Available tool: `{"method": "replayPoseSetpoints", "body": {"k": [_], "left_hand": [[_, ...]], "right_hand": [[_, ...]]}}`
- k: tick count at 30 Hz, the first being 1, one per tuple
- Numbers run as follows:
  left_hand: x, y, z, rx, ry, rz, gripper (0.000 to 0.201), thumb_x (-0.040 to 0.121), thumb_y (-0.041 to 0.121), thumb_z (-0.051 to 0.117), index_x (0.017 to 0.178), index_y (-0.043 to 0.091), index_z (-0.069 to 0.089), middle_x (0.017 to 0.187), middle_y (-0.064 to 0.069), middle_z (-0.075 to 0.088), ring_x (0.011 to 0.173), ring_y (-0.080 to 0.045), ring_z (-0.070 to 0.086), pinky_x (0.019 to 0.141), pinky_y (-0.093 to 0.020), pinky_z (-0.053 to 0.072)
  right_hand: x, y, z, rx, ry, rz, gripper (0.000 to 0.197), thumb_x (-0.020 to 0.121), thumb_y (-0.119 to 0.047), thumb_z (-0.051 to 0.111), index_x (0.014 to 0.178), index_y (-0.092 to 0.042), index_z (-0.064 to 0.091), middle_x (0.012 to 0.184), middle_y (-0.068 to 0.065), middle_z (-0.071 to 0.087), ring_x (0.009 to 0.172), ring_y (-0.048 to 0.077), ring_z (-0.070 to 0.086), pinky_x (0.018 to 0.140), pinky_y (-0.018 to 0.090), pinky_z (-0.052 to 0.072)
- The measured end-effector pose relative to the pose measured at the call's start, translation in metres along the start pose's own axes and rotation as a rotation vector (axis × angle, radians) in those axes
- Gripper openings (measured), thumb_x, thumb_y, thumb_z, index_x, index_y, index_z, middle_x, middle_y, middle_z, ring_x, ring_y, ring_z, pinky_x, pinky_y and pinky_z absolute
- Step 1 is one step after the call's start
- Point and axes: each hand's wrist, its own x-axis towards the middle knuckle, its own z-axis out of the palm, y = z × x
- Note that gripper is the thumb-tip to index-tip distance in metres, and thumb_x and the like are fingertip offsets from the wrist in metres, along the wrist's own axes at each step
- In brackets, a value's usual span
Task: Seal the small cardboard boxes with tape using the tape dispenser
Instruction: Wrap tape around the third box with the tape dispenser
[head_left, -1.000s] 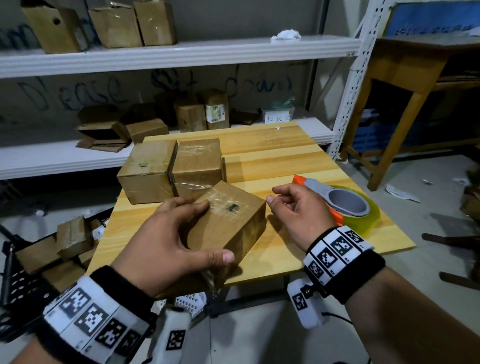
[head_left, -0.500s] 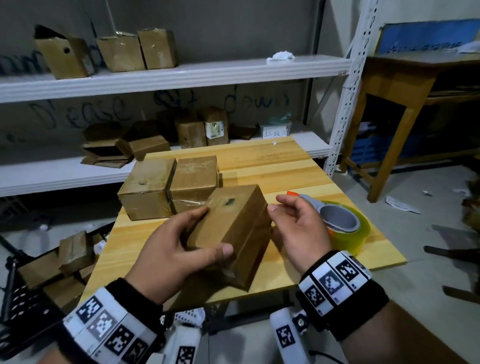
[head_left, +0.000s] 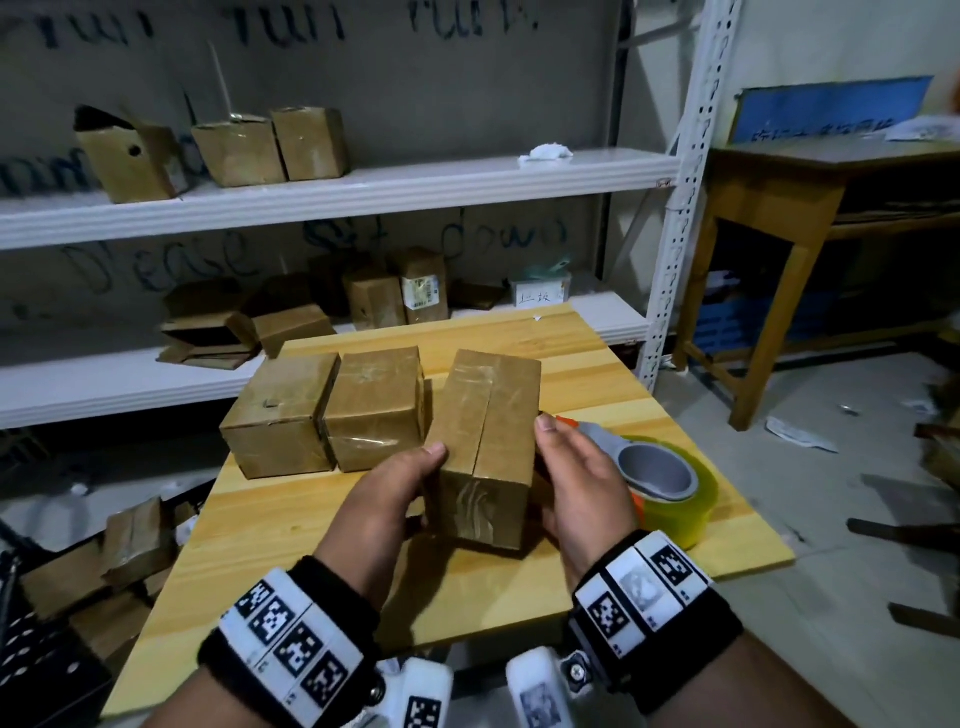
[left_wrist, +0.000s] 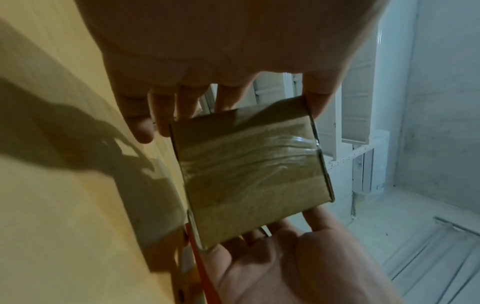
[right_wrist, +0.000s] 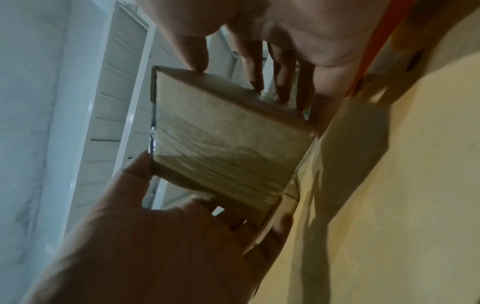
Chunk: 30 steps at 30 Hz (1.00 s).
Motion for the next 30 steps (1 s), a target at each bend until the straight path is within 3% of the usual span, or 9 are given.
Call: {"method": "replayPoseSetpoints", "body": {"k": [3,5,7,11,14,20,24,28,30], "left_hand": [[0.004,0.004,0.003,0.023,0.048,0.018,0.032,0.097,0.04,0.061,0.115,0.017,0.074,0.111,-0.007,0.076,0.116,-0.032,0.064,0.102,-0.051,0.05],[0.006,0.009,0.006,-0.01,0.068,0.004,0.028,0.102,0.031,0.057,0.12,0.016,0.071,0.108,-0.011,0.072,0.11,-0.034,0.065,0.096,-0.052,0.055],[0.007,0.014,0.009,-0.095,0.083,-0.022,0.029,0.105,0.022,0.053,0.131,0.02,0.066,0.11,-0.015,0.067,0.103,-0.037,0.068,0.082,-0.05,0.061],[0.01,0.017,0.013,-0.174,0.144,-0.007,0.047,0.106,0.005,0.049,0.14,0.036,0.058,0.122,-0.014,0.066,0.098,-0.039,0.075,0.064,-0.049,0.066],[0.013,0.016,0.019,-0.1,0.17,0.004,0.034,0.109,0.009,0.047,0.128,0.025,0.069,0.119,-0.012,0.071,0.097,-0.032,0.073,0.059,-0.033,0.062],[0.011,0.023,0.028,0.069,0.042,-0.014,0.028,0.1,0.03,0.065,0.124,0.016,0.063,0.106,0.001,0.065,0.086,-0.01,0.057,0.044,-0.011,0.048],[0.024,0.019,0.02,0.397,0.128,0.056,0.06,0.09,0.036,0.078,0.144,0.021,0.058,0.134,0.0,0.064,0.104,-0.008,0.059,0.077,-0.02,0.045],[0.032,0.015,0.012,0.67,0.166,0.117,0.055,0.094,0.037,0.074,0.144,0.023,0.059,0.12,0.008,0.07,0.104,-0.008,0.065,0.096,-0.035,0.055],[0.033,0.013,0.012,0.795,0.169,0.143,0.06,0.093,0.038,0.075,0.148,0.025,0.054,0.125,0.007,0.068,0.106,-0.01,0.066,0.1,-0.04,0.056]], "right_hand": [[0.005,-0.002,-0.002,-0.056,0.028,-0.039,0.012,0.098,-0.041,0.067,0.101,-0.032,0.074,0.101,-0.007,0.081,0.102,0.017,0.076,0.096,0.05,0.06],[0.007,-0.002,-0.001,-0.105,0.035,-0.064,0.022,0.094,-0.049,0.07,0.107,-0.032,0.073,0.107,-0.006,0.079,0.107,0.018,0.074,0.097,0.047,0.06],[0.009,-0.002,0.001,-0.119,0.041,-0.082,0.03,0.089,-0.05,0.073,0.112,-0.03,0.072,0.113,-0.006,0.077,0.11,0.018,0.072,0.099,0.049,0.059],[0.017,0.001,0.003,-0.128,0.049,-0.091,0.01,0.095,-0.029,0.074,0.1,-0.037,0.07,0.121,-0.003,0.075,0.116,0.019,0.07,0.102,0.05,0.057],[0.021,0.002,0.006,-0.159,0.073,-0.099,0.014,0.083,-0.041,0.073,0.096,-0.046,0.072,0.121,-0.007,0.075,0.114,0.017,0.071,0.099,0.05,0.059],[0.023,0.003,0.007,-0.19,0.006,-0.075,0.046,0.076,-0.027,0.063,0.111,-0.057,0.067,0.127,-0.013,0.07,0.109,0.015,0.071,0.09,0.049,0.063],[0.018,-0.004,0.003,-0.347,-0.084,-0.033,0.069,0.092,-0.01,0.063,0.15,-0.045,0.047,0.141,-0.009,0.056,0.123,0.019,0.063,0.099,0.045,0.06],[0.02,-0.001,0.004,-0.431,-0.092,-0.037,0.082,0.078,-0.019,0.069,0.147,-0.051,0.039,0.145,-0.007,0.06,0.126,0.017,0.064,0.1,0.046,0.06],[0.021,0.002,0.006,-0.506,-0.112,-0.029,0.078,0.085,-0.017,0.072,0.149,-0.046,0.041,0.151,-0.005,0.056,0.131,0.016,0.06,0.104,0.043,0.058]]}}
